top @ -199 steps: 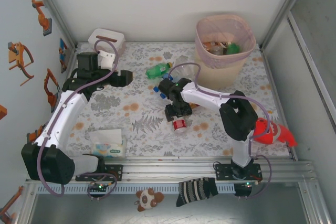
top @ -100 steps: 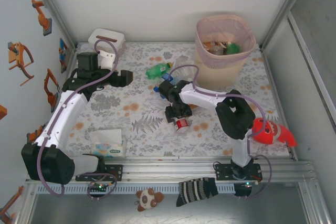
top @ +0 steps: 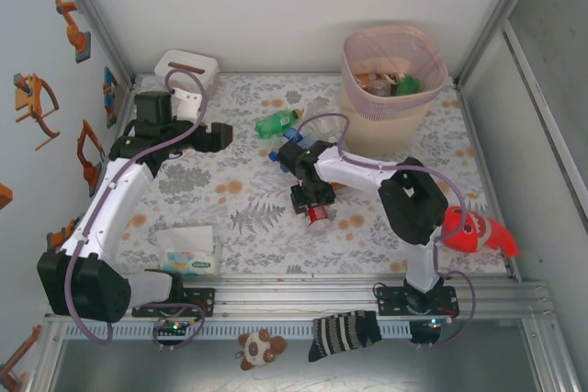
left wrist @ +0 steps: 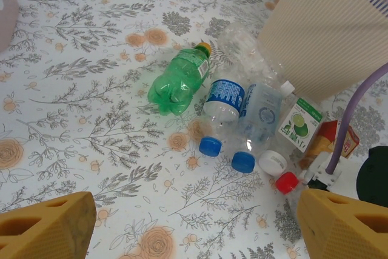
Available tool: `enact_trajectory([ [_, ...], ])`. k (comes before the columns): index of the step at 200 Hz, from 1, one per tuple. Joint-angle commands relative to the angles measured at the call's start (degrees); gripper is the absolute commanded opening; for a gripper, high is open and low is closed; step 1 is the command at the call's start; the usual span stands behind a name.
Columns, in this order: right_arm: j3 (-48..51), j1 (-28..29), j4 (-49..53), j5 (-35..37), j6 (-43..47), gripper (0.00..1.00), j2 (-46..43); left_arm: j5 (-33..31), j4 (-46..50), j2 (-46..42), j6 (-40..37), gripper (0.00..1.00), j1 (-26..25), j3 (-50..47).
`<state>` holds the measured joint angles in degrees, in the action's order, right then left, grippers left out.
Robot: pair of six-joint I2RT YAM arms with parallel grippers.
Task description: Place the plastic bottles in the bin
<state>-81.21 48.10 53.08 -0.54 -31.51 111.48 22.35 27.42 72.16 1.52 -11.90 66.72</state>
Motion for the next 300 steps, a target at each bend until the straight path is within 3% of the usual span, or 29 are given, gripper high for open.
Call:
enact_trajectory([
  [1, -2.01, 0.24, 1.65, 0.98, -0.34, 0.57, -4.21, 1.03, -0.61, -0.99, 0.31, 0.86, 0.41, -0.54],
  [133, -23.79, -2.72, 10.01, 10.18, 10.64, 0.57, -14.08, 0.69, -0.74, -1.93, -0.20, 0.86, 0.46, -0.89],
  [216, -41.87, -14.29, 10.38, 13.85, 19.51, 0.57, -12.94, 1.12, -1.29, -2.12, -0.38, 0.86, 0.44, -1.17],
  [300, -52.92, -27.54, 7.43, 12.11, 25.21, 0.58, -6.81, -0.35, -1.06, -2.64, -1.62, 0.86, 0.47, -1.49],
])
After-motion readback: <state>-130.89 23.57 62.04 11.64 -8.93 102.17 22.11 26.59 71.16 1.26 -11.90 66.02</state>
